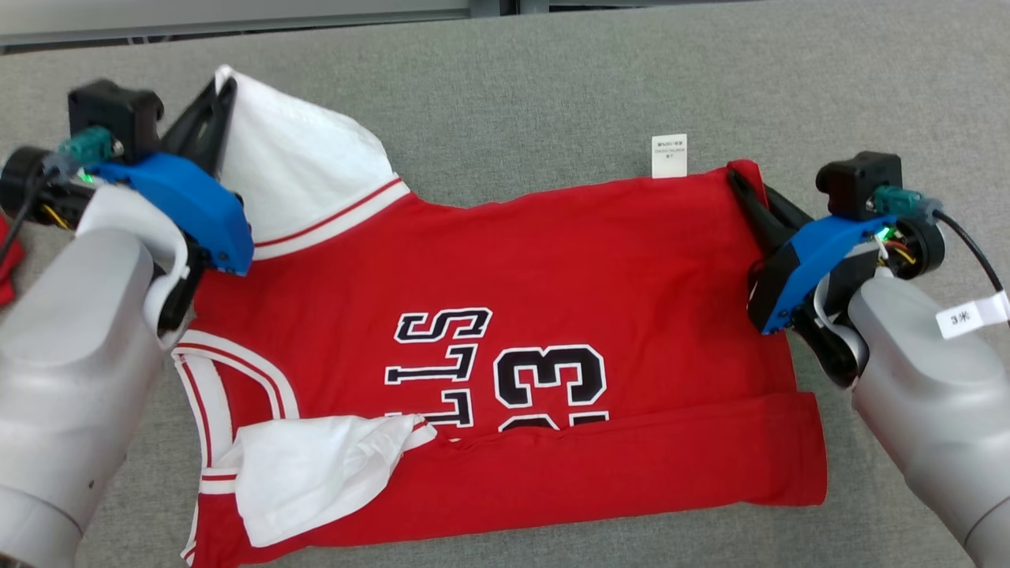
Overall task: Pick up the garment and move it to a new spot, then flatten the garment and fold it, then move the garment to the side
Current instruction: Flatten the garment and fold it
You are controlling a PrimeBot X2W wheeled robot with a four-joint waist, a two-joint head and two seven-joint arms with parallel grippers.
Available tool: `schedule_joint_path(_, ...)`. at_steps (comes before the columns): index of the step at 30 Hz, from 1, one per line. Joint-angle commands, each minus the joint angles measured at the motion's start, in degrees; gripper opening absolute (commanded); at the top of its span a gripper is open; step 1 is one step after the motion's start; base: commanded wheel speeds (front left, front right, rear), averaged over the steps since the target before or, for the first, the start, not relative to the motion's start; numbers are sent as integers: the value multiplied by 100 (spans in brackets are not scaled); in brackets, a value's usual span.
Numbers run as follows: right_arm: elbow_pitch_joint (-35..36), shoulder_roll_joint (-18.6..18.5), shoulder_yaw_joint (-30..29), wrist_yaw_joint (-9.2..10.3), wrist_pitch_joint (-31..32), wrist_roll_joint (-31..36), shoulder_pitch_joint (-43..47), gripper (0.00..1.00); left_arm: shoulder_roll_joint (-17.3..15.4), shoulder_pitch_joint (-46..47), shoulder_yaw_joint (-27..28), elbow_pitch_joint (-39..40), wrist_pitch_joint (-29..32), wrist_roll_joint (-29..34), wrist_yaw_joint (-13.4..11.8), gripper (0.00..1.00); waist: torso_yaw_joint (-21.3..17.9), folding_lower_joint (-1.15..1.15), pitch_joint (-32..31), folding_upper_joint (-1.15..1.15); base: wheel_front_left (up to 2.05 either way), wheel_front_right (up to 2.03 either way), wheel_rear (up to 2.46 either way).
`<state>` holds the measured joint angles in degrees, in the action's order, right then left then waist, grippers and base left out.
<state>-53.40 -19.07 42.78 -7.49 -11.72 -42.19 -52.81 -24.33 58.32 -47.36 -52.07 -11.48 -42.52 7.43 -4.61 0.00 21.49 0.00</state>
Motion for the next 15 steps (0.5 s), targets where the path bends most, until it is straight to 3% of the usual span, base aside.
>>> schedule_joint_path(1, -10, -39, 29, -1, -143, -70, 185, 0, -15, -236, 20, 99, -165, -95, 2, 0, 13, 0, -86, 0, 0, 0, 0)
schedule_joint_path(8, 85, -131, -51, -1, -329, -13, 612, 0, -114, -1036, 407, 659, -362, -319, -133, 0, 114, 0, -308, 0, 0, 0, 0)
schedule_joint_path(15, 828, -303, -932, -1, -351, 577, 1368, 0, -319, -2610, 1285, 2544, -375, 3, -745, 0, 262, 0, -491, 0, 0, 0, 0)
